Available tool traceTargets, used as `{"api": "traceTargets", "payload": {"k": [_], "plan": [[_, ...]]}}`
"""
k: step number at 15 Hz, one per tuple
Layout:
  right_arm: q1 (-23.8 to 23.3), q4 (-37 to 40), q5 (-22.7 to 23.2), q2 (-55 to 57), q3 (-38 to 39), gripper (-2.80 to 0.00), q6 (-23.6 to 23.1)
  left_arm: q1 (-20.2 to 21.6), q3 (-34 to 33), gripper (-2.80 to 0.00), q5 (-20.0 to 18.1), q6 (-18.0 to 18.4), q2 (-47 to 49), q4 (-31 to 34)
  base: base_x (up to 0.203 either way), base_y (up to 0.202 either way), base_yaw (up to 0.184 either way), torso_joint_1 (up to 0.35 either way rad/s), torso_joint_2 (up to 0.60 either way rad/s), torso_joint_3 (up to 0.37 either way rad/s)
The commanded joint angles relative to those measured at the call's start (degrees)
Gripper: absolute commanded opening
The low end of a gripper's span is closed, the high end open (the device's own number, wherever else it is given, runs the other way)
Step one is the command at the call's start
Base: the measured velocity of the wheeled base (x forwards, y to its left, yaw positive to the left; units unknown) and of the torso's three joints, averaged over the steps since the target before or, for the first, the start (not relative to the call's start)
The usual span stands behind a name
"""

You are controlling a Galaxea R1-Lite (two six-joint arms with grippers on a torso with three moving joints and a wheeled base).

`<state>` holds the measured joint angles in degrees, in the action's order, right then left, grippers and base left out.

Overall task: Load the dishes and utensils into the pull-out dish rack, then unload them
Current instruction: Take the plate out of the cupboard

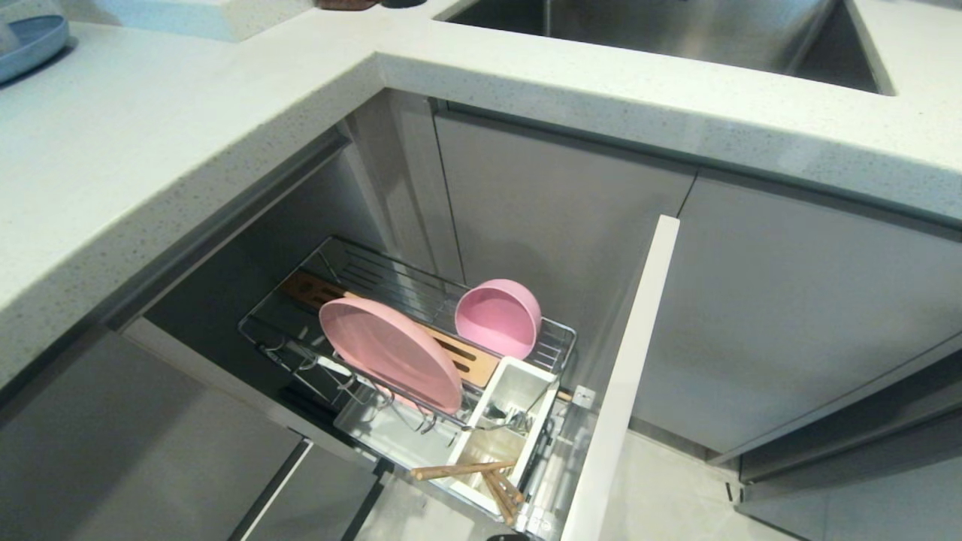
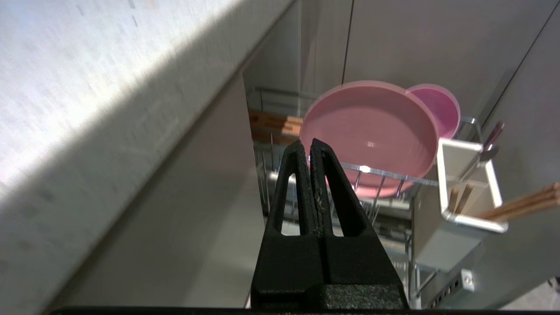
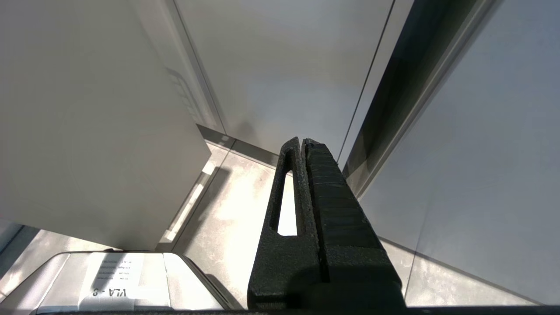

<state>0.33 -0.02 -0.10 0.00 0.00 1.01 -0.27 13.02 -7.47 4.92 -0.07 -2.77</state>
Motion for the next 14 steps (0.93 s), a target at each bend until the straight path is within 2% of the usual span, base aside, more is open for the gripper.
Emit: {"api": "traceTargets", "payload": {"k": [1,4,8,11,14], "plan": [[0.0,0.0,0.0,0.0,0.1,-2.8,0.0,0.0,-3.0,-2.8,0.1,0.0,0.1,-1.2,0.0,0.0,0.0,0.0,0.0,0.0],[0.0,0.0,0.0,0.0,0.1,-2.8,0.0,0.0,-8.9,-2.8,0.3,1.4,0.1,-7.9,0.0,0.0,0.0,0.0,0.0,0.0],[0.0,0.0,0.0,0.0,0.1,-2.8,0.0,0.1,-10.0,-2.8,0.6,1.7,0.1,-8.5,0.0,0.0,0.0,0.0,0.0,0.0],[0.0,0.0,0.0,0.0,0.1,-2.8,0.0,0.0,-11.7,-2.8,3.0,1.8,0.1,-9.8,0.0,0.0,0.0,0.0,0.0,0.0],[0.0,0.0,0.0,0.0,0.1,-2.8,0.0,0.1,-14.5,-2.8,3.6,4.1,0.1,-10.0,0.0,0.0,0.0,0.0,0.0,0.0]]}}
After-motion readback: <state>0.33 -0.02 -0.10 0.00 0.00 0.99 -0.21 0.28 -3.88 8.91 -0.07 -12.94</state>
